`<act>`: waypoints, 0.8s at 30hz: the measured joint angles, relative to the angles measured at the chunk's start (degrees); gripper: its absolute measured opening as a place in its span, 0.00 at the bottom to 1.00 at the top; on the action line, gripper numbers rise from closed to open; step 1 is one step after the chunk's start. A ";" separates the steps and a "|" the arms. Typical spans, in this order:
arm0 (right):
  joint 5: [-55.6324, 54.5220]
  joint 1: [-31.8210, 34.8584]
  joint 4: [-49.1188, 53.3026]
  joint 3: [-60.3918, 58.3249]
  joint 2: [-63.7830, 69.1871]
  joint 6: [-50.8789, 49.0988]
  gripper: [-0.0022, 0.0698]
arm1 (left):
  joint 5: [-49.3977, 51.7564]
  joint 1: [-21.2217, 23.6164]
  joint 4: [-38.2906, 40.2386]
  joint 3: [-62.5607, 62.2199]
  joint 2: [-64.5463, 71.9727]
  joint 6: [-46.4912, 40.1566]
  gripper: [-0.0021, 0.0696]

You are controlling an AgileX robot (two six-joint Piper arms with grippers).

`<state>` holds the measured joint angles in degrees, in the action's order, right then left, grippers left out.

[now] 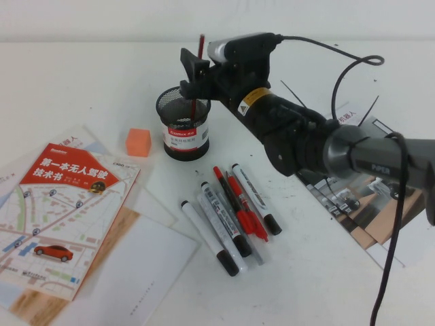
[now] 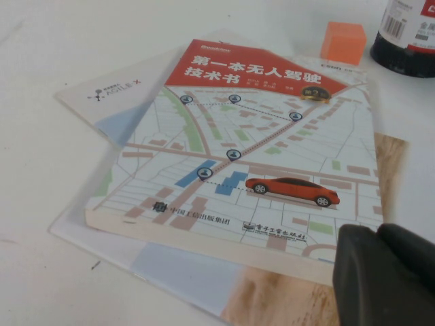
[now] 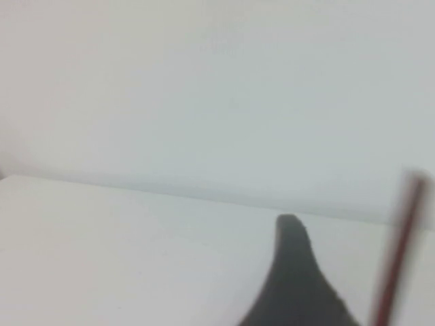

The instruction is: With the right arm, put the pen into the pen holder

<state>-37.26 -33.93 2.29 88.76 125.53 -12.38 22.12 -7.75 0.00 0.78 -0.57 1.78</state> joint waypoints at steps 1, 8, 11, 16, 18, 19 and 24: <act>0.53 0.14 -0.28 0.00 -0.25 0.00 0.59 | 0.00 0.00 0.00 0.00 0.00 0.00 0.03; 13.35 0.43 2.25 -0.29 -11.26 0.00 0.14 | 0.00 0.00 0.00 0.00 0.00 0.00 0.03; 23.12 0.43 3.89 -0.52 -18.29 0.00 0.04 | 0.00 0.00 0.00 0.00 0.00 0.00 0.03; 25.04 0.32 6.33 -10.98 -31.20 0.00 0.01 | 0.00 0.00 0.00 0.00 0.00 0.00 0.03; 20.48 0.32 7.77 -18.71 -37.11 0.00 0.01 | 0.00 0.00 0.00 0.00 0.00 0.00 0.03; 18.70 0.32 8.26 -21.85 -39.46 0.00 0.01 | 0.00 0.00 0.00 0.00 0.00 0.00 0.03; 14.19 0.32 8.71 -37.98 -51.78 0.00 0.00 | 0.00 0.00 0.00 0.00 0.00 0.00 0.03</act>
<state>-23.07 -33.61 11.00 50.79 73.75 -12.38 22.12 -7.75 0.00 0.78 -0.57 1.78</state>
